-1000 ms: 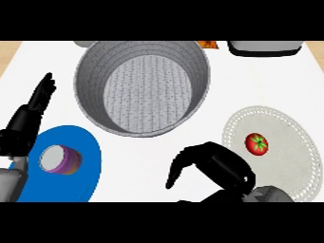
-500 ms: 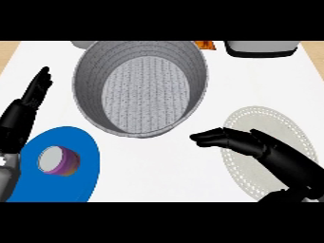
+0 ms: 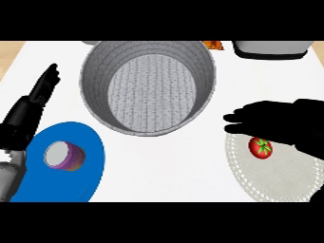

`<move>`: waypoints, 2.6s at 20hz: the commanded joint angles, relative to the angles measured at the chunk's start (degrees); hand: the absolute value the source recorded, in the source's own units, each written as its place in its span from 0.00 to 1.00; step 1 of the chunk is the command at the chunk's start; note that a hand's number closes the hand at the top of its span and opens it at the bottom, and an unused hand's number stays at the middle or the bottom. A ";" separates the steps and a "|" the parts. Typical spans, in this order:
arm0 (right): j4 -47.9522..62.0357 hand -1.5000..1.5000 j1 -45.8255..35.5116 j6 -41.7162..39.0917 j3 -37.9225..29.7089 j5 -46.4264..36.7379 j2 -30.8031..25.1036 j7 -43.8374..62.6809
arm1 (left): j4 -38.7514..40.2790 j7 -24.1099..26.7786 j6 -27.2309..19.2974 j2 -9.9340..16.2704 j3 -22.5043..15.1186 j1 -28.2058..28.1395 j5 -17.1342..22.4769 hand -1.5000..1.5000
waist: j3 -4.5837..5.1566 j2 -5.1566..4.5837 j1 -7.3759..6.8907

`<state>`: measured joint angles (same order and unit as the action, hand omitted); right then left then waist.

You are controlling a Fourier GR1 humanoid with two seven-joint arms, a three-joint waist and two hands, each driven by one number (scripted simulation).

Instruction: Pick the tomato from the placemat and place it in the basket

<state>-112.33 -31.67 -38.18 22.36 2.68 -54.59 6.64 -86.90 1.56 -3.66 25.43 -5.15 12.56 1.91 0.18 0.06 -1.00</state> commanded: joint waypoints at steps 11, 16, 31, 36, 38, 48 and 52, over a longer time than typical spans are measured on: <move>10.09 0.00 -4.80 -18.12 4.88 -16.72 3.79 -6.03 | -1.95 0.23 2.23 -0.77 2.54 -2.48 -1.15 0.50 | -0.19 -0.08 0.43; 20.30 0.00 -8.84 -16.74 7.69 -27.92 7.36 -16.21 | -0.99 -1.07 2.85 -2.22 2.54 -0.88 -1.92 0.50 | -0.19 -0.25 0.17; 32.02 0.00 -2.47 -3.94 16.00 -49.73 16.34 -22.97 | 3.60 3.05 4.19 -4.08 5.81 0.37 -4.96 0.50 | -0.16 -0.24 0.74; 38.13 0.00 0.03 3.38 13.52 -55.30 12.69 -33.48 | -1.55 -1.32 4.80 -5.27 5.67 -0.19 -5.34 0.50 | -0.19 -0.15 0.66; 41.38 0.00 -0.93 4.92 13.31 -57.53 15.61 -33.74 | -0.05 -3.04 5.94 -4.69 6.67 2.27 -5.01 0.50 | -0.19 -0.17 0.68; 47.59 0.00 -1.15 7.14 6.91 -62.64 18.74 -40.78 | -3.72 -1.50 5.81 -8.34 6.06 -2.73 -7.87 0.50 | -0.18 -0.12 0.51; 43.07 0.00 6.21 8.07 6.32 -65.92 20.51 -38.49 | -1.11 -1.46 7.25 -7.62 8.39 -0.27 -8.09 0.50 | -0.17 -0.03 1.02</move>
<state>-68.04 -28.16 -29.40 30.29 -61.03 -35.45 -31.67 -88.36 0.81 3.78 18.92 3.23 11.56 -4.84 0.00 -0.02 -0.16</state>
